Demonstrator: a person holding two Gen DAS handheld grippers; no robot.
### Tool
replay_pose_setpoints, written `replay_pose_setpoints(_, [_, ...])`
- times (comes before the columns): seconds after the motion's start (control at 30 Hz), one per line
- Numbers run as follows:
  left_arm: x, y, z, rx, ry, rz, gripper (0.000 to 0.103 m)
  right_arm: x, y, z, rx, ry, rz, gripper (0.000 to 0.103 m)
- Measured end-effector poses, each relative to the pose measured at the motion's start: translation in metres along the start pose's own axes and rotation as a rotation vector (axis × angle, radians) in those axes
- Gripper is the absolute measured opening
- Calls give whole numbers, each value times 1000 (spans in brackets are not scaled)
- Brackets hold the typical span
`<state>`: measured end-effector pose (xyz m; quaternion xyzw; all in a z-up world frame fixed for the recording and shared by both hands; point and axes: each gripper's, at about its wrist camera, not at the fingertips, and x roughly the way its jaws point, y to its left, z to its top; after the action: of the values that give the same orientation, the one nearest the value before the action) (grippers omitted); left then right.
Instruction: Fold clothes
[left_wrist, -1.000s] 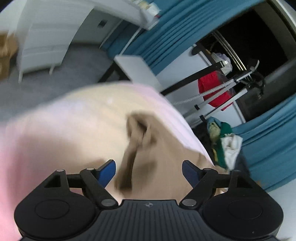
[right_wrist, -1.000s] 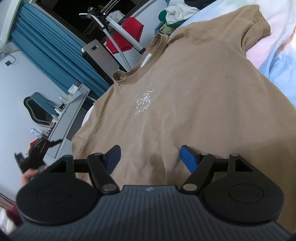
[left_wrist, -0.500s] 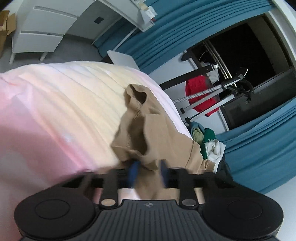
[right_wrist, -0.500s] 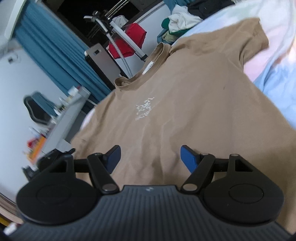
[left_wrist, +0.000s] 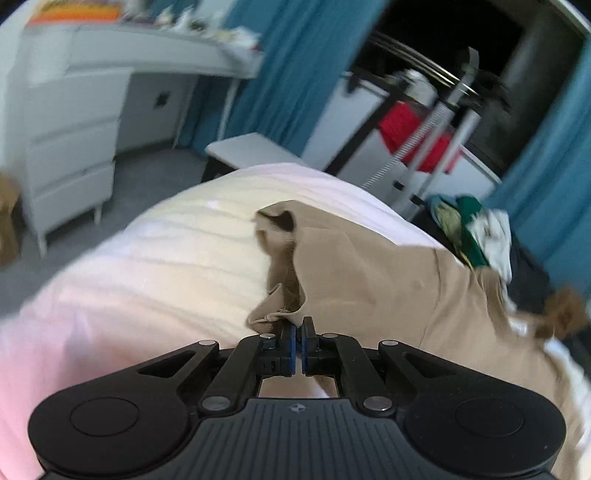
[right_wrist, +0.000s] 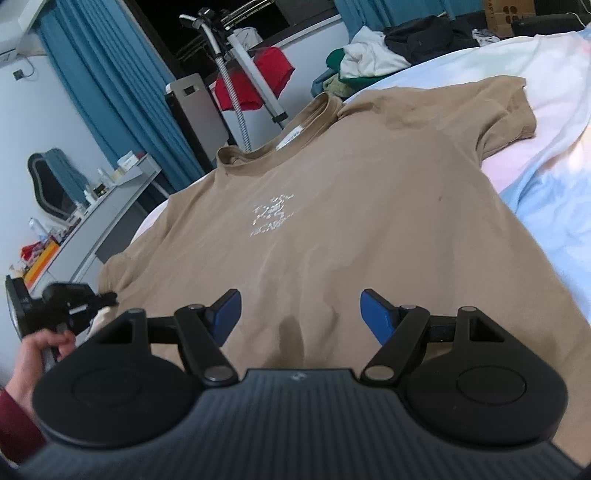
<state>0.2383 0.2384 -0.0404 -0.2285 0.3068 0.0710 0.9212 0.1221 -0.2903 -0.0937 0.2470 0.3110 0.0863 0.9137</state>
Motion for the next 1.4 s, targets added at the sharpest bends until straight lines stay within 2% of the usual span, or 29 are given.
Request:
replay_pose_setpoints(0.1, [-16, -8, 0, 53, 7, -19, 14, -1, -4, 4, 28, -12, 6, 74])
replay_pose_setpoints(0.13, [-27, -12, 0, 74, -6, -18, 21, -2, -5, 6, 33, -18, 9, 74])
replay_pose_setpoints(0.17, [-38, -17, 0, 95, -19, -17, 33, -4, -6, 8, 37, -26, 12, 74])
replay_pose_setpoints(0.23, [-60, -26, -1, 133, -46, -20, 43, -8, -7, 11, 41, -42, 11, 74])
replay_pose_setpoints(0.33, [-96, -46, -10, 168, -70, -44, 53, -17, -11, 17, 56, -70, 13, 74])
replay_pose_setpoints(0.47, [-141, -79, -43, 230, -84, -92, 70, -36, -19, 30, 79, -123, 28, 74])
replay_pose_setpoints(0.57, [-162, -100, -77, 276, -58, -124, 83, -53, -33, 43, 126, -175, 42, 74])
replay_pose_setpoints(0.67, [-171, -113, -107, 285, 3, -179, 84, -59, -56, 59, 209, -214, 44, 77])
replay_pose_setpoints(0.7, [-173, -117, -116, 288, 18, -201, 84, -57, -68, 66, 255, -224, 46, 87])
replay_pose_setpoints(0.77, [-169, -125, -125, 308, 15, -236, 87, -46, -95, 76, 382, -222, 43, 86])
replay_pose_setpoints(0.87, [-160, -134, -135, 335, 2, -260, 89, -16, -138, 92, 555, -177, -10, 87])
replay_pose_setpoints(1.07, [-126, -124, -138, 286, 29, -261, 89, 61, -200, 95, 759, -115, 16, 87])
replay_pose_setpoints(1.17, [-111, -118, -135, 246, 52, -260, 89, 84, -205, 102, 689, -189, 16, 88])
replay_pose_setpoints(1.4, [-87, -117, -133, 226, 99, -264, 89, 122, -191, 140, 443, -284, -141, 87])
